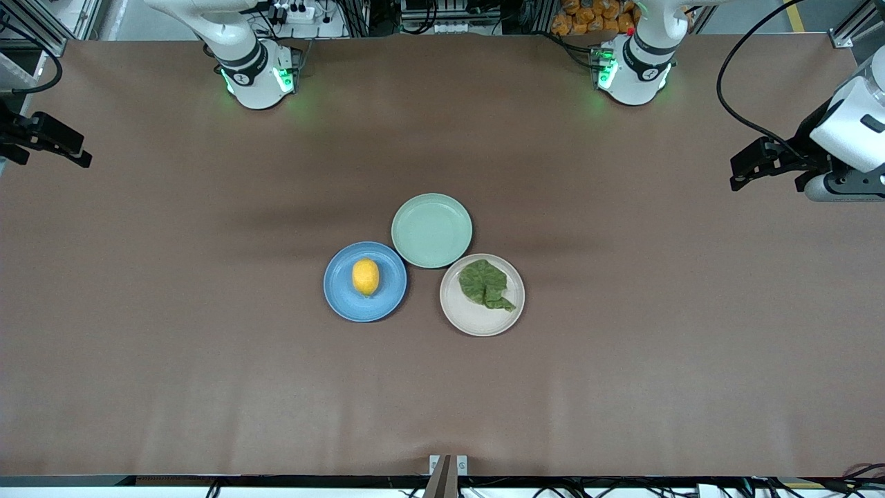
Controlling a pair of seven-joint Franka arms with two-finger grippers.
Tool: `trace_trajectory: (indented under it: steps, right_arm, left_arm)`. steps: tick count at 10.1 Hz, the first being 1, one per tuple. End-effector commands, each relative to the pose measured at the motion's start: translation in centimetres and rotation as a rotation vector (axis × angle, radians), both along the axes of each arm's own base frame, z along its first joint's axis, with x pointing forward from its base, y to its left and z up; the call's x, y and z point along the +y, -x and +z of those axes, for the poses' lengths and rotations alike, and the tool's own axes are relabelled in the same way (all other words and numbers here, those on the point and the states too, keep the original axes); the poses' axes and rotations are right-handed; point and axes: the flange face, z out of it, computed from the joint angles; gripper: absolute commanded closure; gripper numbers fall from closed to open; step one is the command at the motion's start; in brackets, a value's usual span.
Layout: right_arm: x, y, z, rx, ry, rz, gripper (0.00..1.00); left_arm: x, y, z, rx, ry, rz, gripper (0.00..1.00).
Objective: Pick lemon and lettuce from blue and beige plates
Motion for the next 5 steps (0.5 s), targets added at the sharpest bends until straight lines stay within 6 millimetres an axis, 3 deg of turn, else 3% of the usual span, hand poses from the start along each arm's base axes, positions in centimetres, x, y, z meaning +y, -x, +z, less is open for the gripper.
trace_trajectory:
  steps: [1,5]
  right_arm:
    - [-0.24,0.18,0.25,-0.001,-0.014,-0.007,0.0]
    - [0.26,0.07,-0.06,0.006,-0.016,-0.001,0.0]
  left_arm:
    - [0.23,0.39,0.67,0.005,0.019,-0.018,0.0]
    - [0.39,-0.11,0.6,0.004,0.022,-0.015,0.0]
